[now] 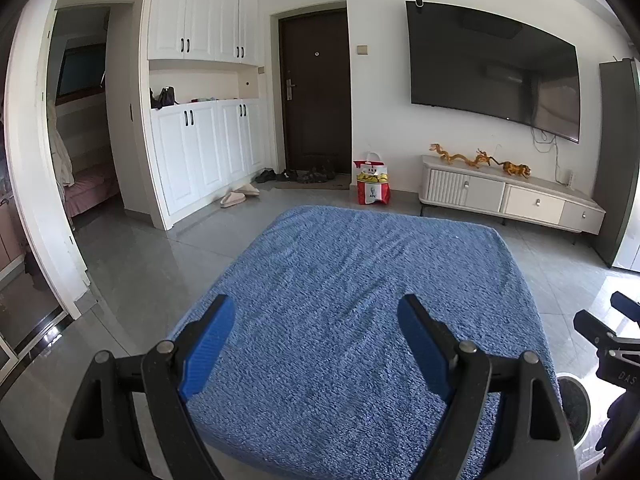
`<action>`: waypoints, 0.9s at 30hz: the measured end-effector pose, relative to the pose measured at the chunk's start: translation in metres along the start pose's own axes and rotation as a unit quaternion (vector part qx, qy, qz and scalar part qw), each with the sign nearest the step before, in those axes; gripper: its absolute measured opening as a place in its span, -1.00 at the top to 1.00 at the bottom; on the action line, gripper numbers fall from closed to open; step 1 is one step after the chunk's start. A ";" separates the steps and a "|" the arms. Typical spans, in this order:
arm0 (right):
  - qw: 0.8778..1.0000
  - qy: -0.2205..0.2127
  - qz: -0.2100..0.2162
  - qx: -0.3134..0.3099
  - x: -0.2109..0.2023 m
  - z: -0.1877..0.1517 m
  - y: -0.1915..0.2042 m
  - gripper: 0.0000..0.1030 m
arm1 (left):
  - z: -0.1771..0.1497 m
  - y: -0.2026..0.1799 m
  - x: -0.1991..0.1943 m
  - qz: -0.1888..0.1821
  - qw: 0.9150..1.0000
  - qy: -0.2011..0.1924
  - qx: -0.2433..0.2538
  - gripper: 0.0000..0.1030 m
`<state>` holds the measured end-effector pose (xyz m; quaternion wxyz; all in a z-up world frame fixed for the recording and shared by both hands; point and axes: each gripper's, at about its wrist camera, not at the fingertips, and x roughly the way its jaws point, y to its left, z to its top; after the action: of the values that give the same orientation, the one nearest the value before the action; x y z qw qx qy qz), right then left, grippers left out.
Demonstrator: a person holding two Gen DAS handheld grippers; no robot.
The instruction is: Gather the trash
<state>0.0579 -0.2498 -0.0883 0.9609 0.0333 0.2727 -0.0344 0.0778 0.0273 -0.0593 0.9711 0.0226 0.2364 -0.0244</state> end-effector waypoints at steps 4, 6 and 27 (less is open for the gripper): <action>1.000 -0.003 -0.003 0.003 -0.001 0.001 -0.003 -1.00 | 0.000 0.000 0.000 -0.001 1.000 0.000 -0.001 -0.61; 1.000 -0.004 -0.005 0.005 -0.001 0.000 -0.005 -1.00 | 0.000 0.000 0.001 -0.002 1.000 0.000 0.000 -0.61; 1.000 -0.010 -0.017 0.008 -0.001 -0.002 -0.015 -1.00 | -0.003 -0.004 0.008 -0.002 1.000 0.007 0.008 -0.61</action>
<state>0.0547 -0.2649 -0.0898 0.9625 0.0360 0.2634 -0.0537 0.0836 0.0229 -0.0661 0.9691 0.0298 0.2431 -0.0281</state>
